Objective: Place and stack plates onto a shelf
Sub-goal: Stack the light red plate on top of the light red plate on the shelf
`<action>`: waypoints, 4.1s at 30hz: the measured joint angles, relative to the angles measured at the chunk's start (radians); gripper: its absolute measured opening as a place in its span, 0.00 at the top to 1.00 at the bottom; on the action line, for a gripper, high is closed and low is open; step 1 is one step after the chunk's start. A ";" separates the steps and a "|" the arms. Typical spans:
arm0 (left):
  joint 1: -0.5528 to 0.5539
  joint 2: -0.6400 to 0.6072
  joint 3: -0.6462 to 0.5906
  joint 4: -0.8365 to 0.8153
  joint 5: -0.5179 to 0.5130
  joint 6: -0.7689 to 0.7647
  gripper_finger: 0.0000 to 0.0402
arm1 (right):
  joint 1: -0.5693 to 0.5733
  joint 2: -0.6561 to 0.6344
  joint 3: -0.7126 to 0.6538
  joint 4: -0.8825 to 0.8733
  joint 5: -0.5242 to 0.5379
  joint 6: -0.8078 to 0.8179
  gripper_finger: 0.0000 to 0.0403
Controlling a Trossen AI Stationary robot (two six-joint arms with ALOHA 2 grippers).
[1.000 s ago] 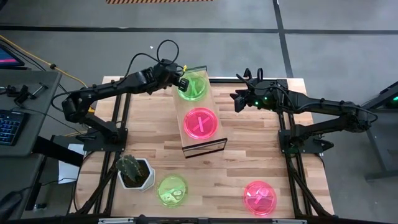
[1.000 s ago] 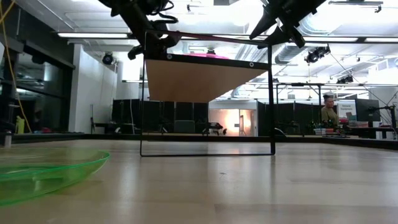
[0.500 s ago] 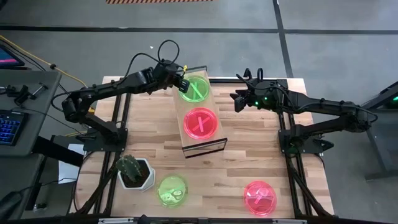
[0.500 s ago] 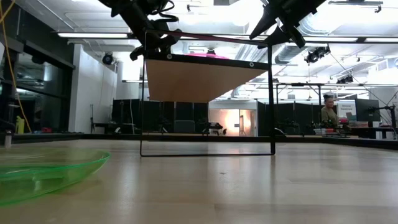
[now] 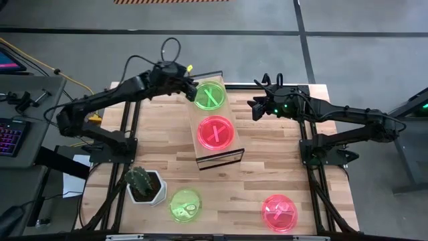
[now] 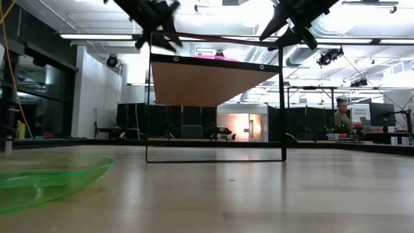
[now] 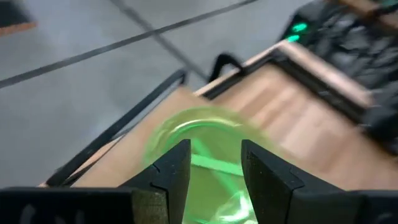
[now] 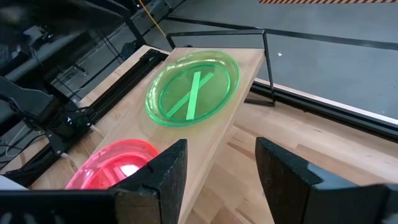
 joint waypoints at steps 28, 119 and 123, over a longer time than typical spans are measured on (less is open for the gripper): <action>-0.101 -0.549 -0.546 0.726 0.148 0.032 0.67 | 0.000 0.000 0.000 0.000 -0.160 -0.072 0.57; -0.100 -0.546 -0.546 0.675 0.113 -0.002 0.67 | 1.044 0.275 -0.513 0.204 -0.414 0.969 0.58; -0.100 -0.546 -0.546 0.670 0.113 -0.001 0.67 | 1.044 0.277 -0.512 0.190 -0.411 0.969 0.65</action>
